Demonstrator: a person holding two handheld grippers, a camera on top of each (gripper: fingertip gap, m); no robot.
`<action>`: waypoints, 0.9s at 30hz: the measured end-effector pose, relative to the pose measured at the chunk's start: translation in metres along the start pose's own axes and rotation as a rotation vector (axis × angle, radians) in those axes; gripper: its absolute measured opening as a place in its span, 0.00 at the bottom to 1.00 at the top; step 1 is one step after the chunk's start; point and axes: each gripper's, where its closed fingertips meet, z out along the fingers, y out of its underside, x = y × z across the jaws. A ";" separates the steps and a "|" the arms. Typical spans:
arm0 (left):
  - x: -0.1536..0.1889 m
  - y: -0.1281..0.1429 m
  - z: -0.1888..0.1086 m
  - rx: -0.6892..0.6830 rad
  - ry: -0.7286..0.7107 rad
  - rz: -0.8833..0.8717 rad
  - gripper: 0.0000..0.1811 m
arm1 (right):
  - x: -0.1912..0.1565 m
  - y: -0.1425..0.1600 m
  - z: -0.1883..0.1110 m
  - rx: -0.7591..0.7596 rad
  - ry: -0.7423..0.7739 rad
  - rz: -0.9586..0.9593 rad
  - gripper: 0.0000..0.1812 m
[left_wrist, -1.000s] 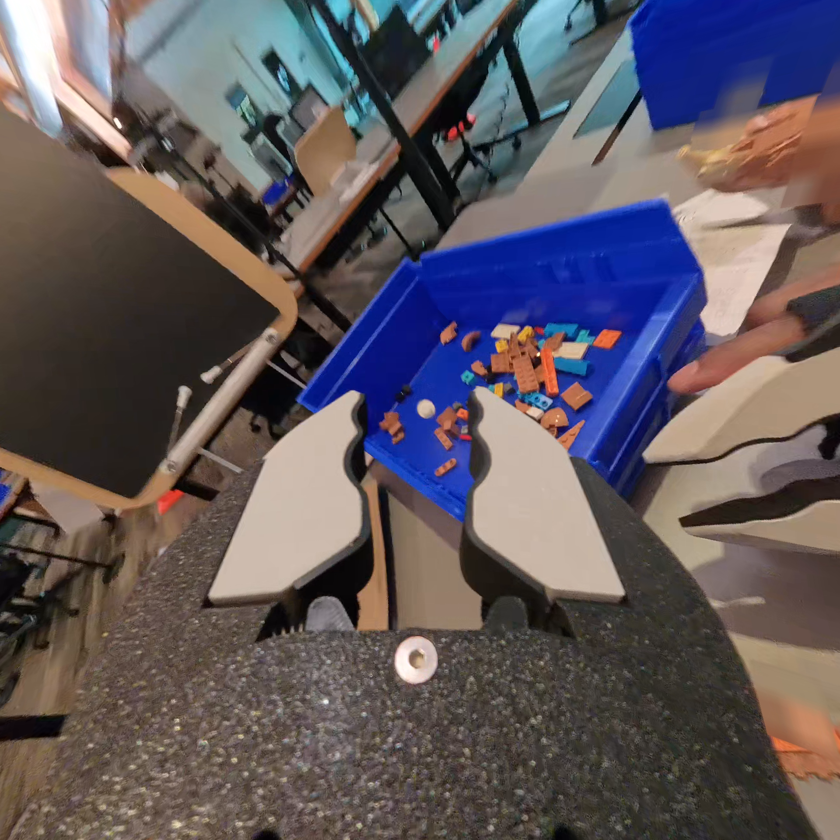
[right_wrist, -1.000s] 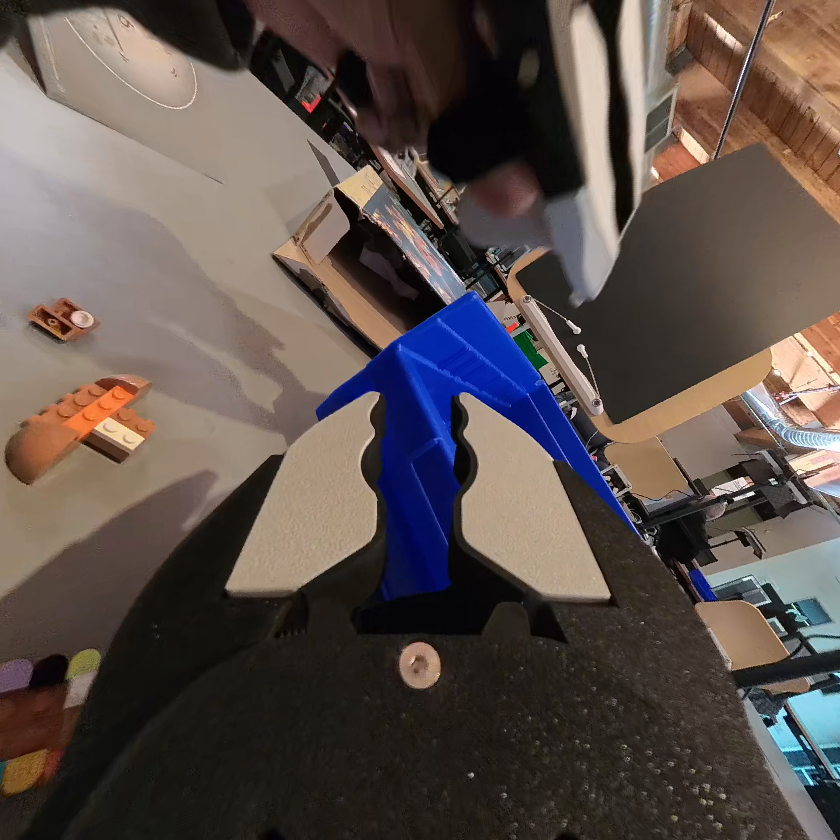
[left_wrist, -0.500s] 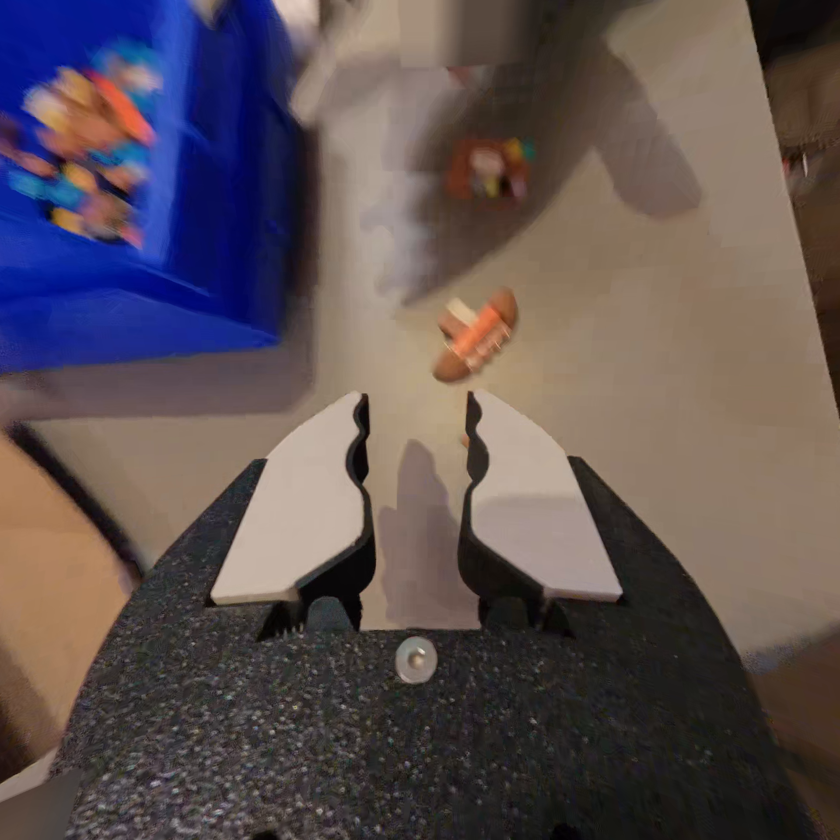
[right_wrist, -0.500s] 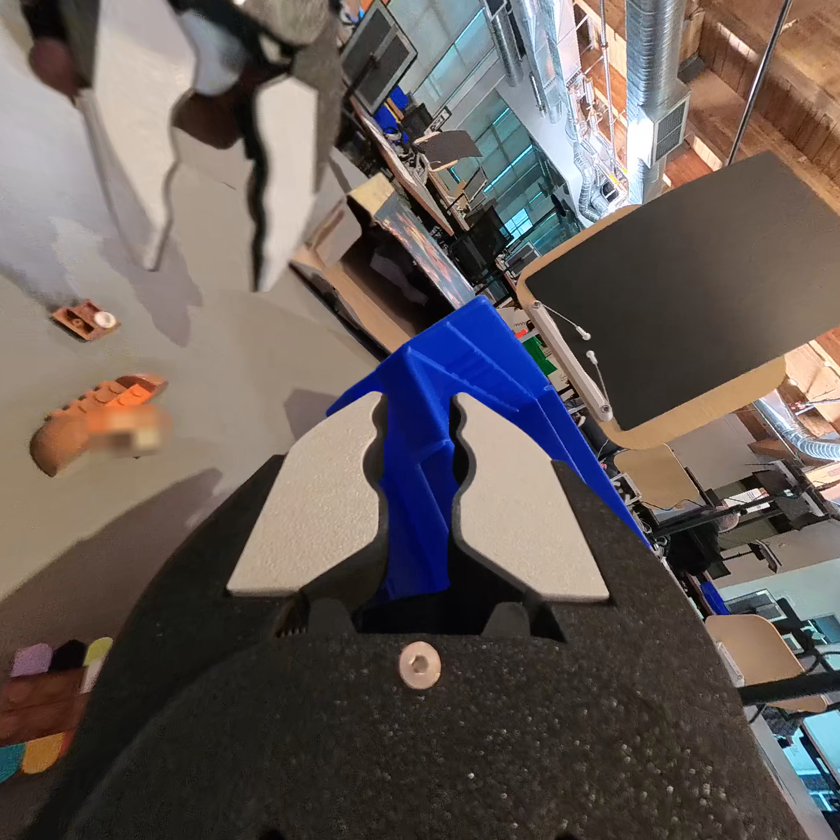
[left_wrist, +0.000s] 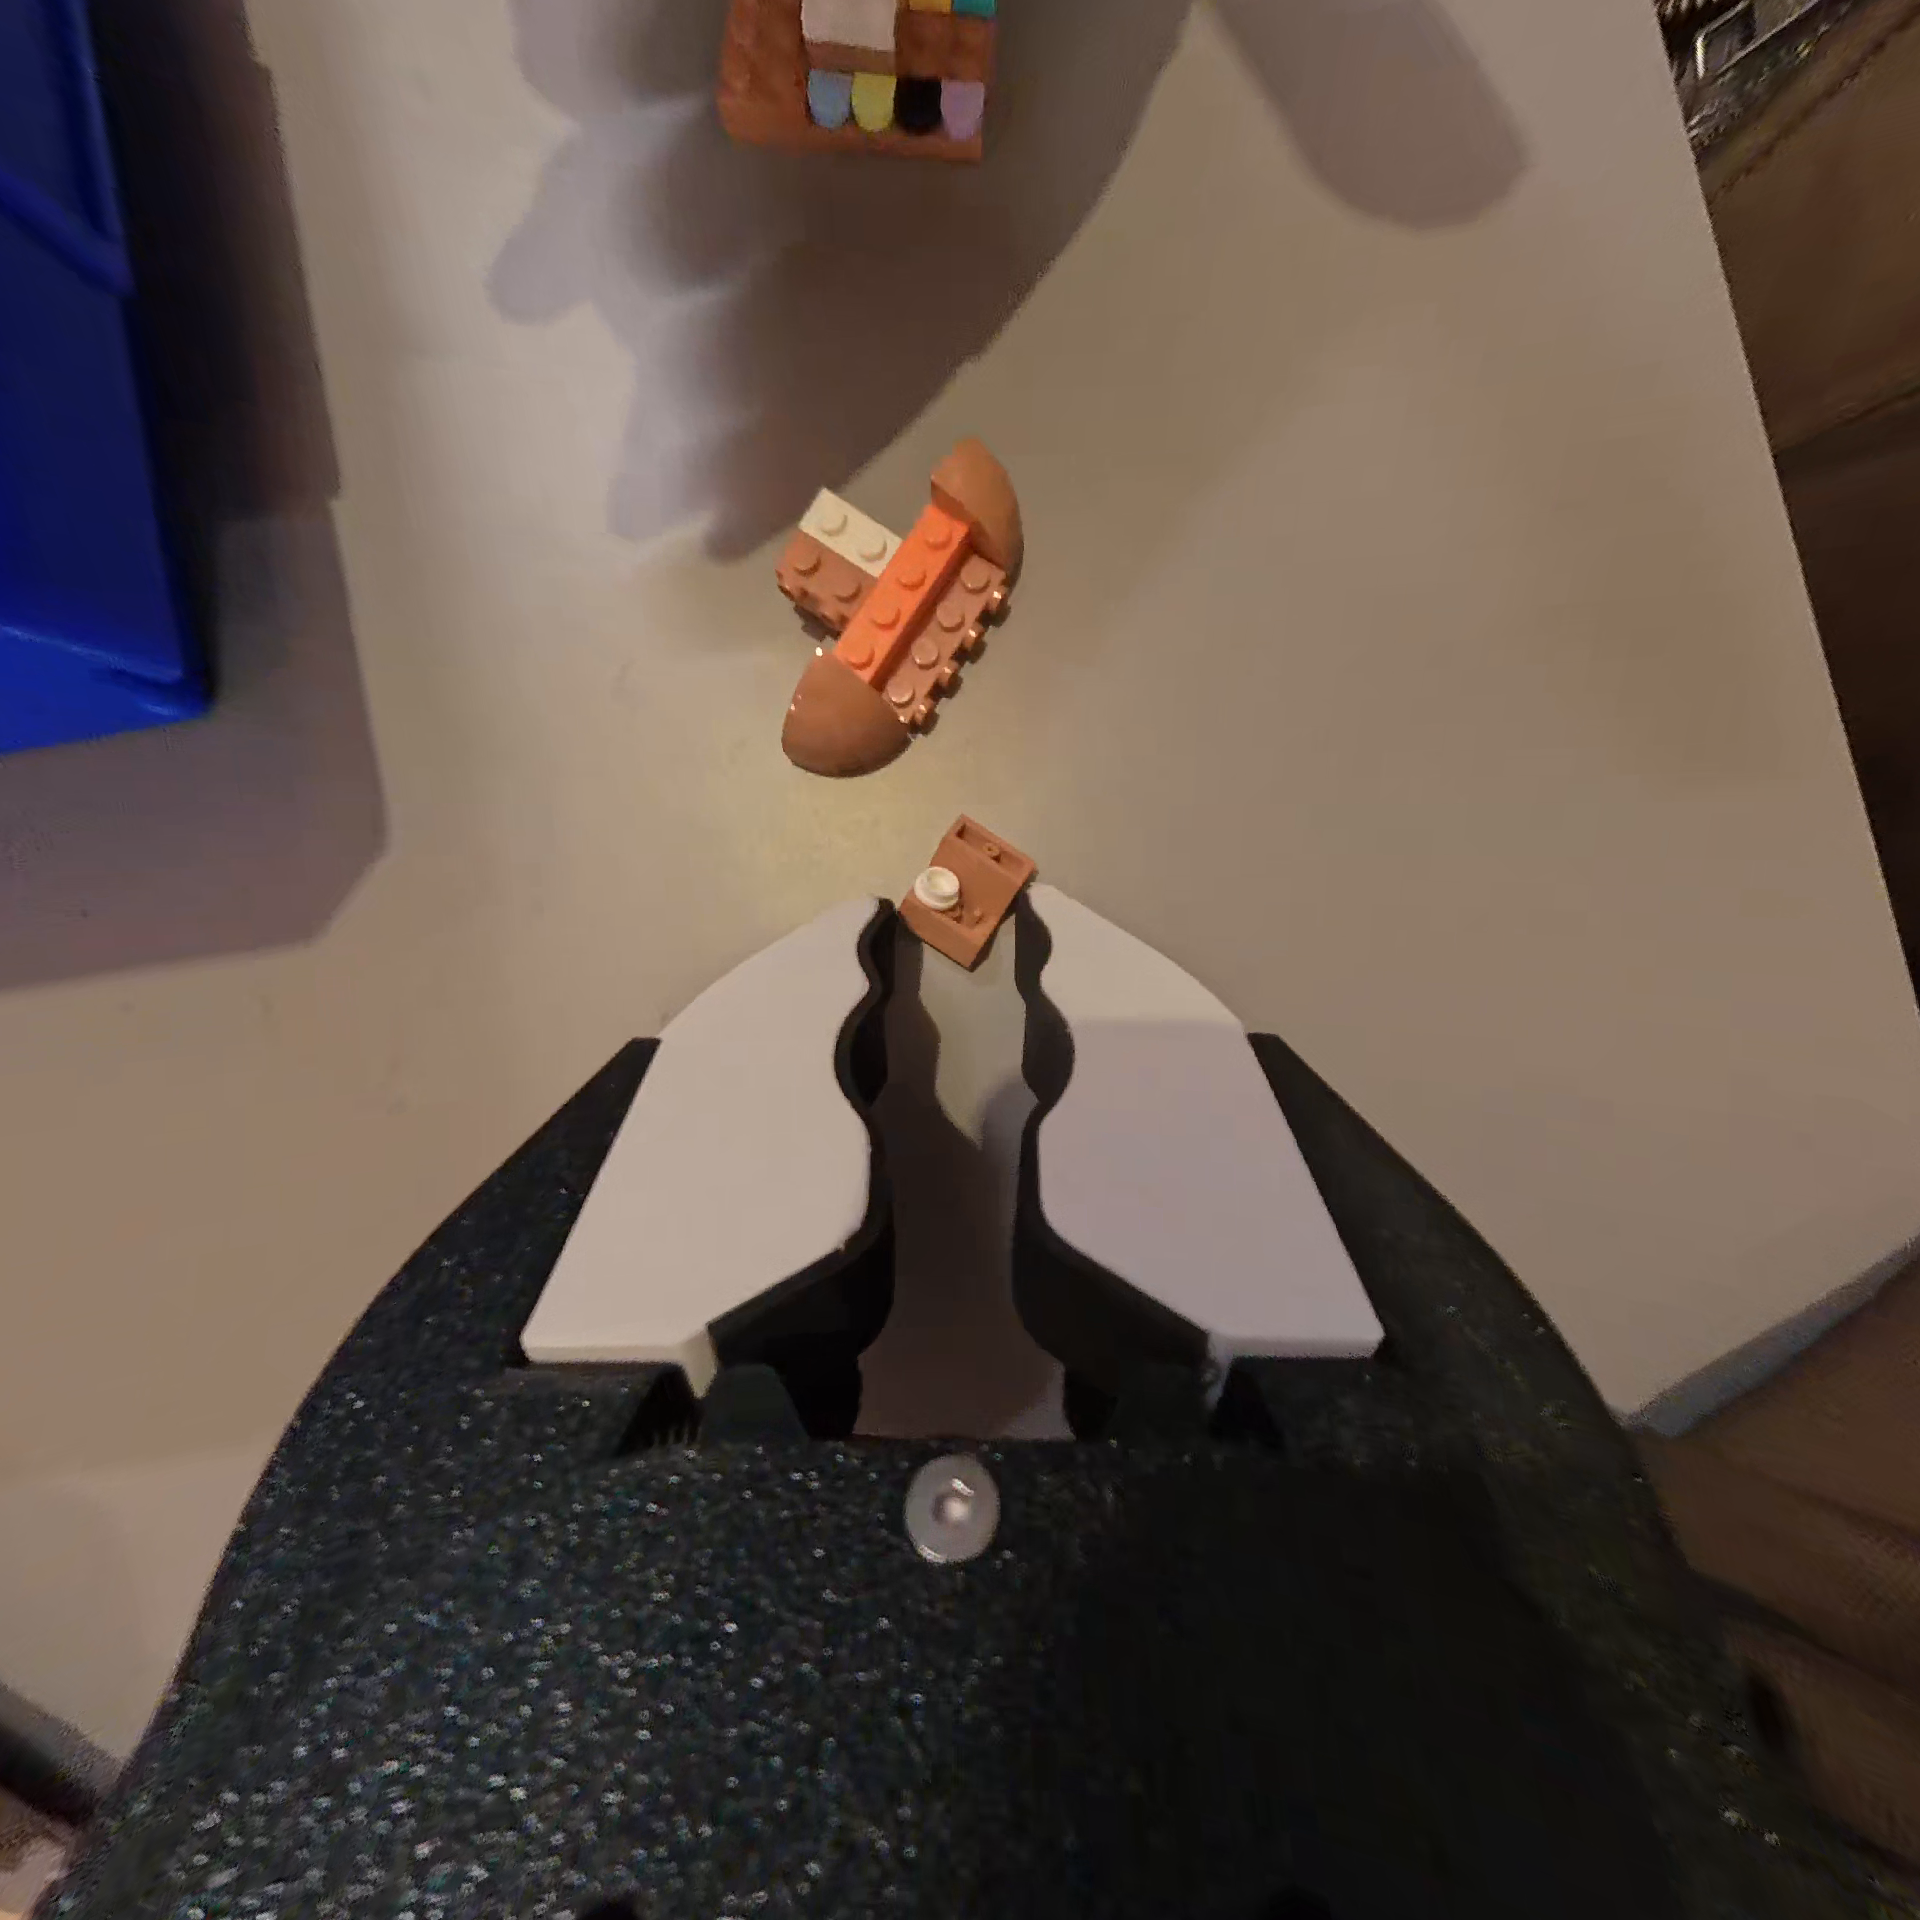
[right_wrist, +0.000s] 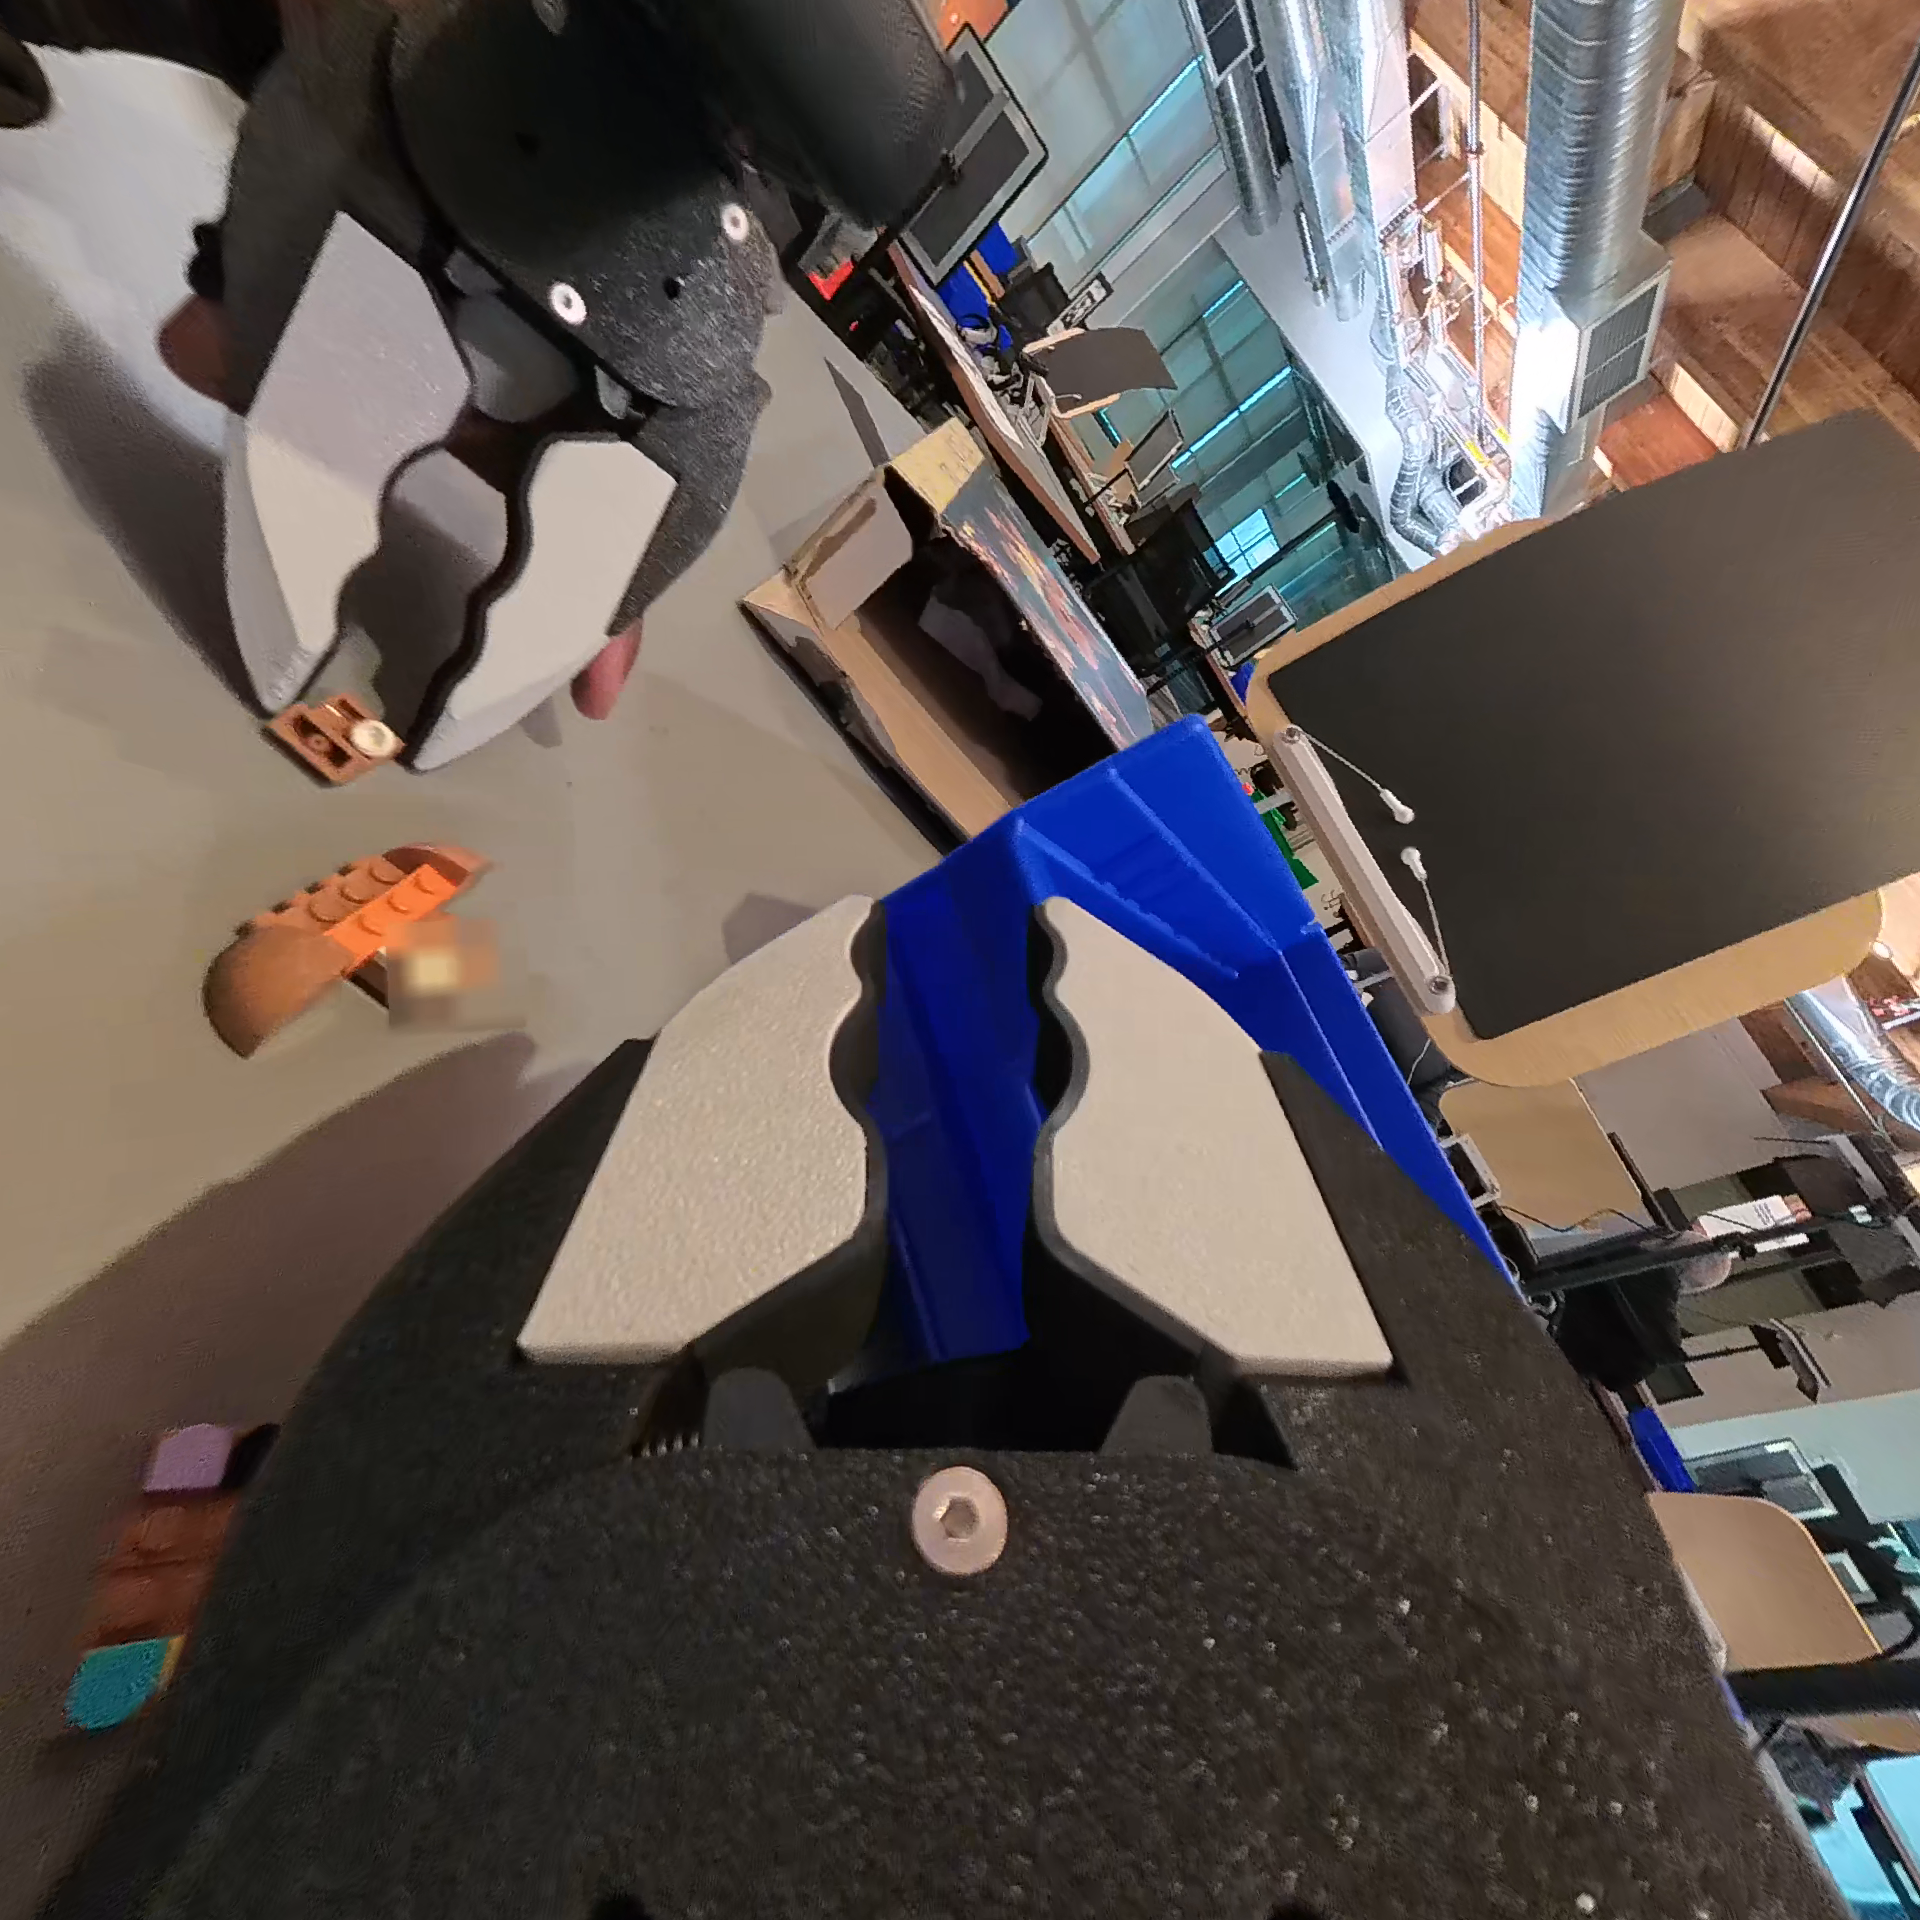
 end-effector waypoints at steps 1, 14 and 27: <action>-0.001 -0.002 0.001 0.010 0.000 0.009 0.12 | -0.003 -0.001 0.000 0.003 -0.009 -0.004 0.14; -0.014 -0.066 -0.024 0.222 -0.172 0.116 0.11 | -0.060 -0.033 -0.004 0.146 -0.162 -0.251 0.14; -0.007 -0.079 -0.026 0.280 -0.121 0.053 0.11 | -0.078 -0.035 0.004 0.113 -0.022 -0.634 0.05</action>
